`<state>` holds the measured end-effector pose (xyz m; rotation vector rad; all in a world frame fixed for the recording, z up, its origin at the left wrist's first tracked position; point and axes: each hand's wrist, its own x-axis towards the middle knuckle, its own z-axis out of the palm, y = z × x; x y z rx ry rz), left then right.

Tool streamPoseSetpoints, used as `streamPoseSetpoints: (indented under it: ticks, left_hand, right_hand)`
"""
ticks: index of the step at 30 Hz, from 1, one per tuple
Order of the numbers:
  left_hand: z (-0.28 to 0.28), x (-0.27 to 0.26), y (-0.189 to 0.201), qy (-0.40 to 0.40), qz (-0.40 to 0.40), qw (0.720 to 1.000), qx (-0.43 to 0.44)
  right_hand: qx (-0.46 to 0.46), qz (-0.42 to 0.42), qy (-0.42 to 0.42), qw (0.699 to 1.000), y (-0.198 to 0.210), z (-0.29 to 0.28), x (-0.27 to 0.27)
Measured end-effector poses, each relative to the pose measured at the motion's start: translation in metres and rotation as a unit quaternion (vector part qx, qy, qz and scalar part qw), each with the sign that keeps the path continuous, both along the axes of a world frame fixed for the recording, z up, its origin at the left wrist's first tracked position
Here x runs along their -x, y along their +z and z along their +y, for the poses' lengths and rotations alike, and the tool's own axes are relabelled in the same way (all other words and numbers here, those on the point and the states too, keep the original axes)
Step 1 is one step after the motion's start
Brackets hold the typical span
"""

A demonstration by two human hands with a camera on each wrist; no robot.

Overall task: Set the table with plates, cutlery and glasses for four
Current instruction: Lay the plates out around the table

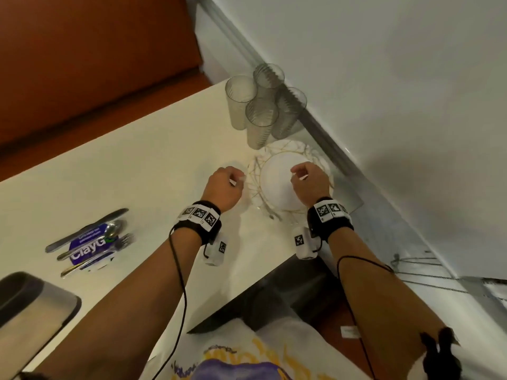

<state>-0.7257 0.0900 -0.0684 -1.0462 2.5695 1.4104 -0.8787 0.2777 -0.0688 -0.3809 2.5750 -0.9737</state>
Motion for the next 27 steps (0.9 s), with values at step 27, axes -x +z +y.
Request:
streamPoseSetpoints:
  ticks: [27]
  left_hand:
    - [0.002, 0.013, -0.026, 0.368, -0.033, 0.908, -0.197]
  right_hand:
    - [-0.062, -0.120, 0.070, 0.988, -0.033, -0.005, 0.049]
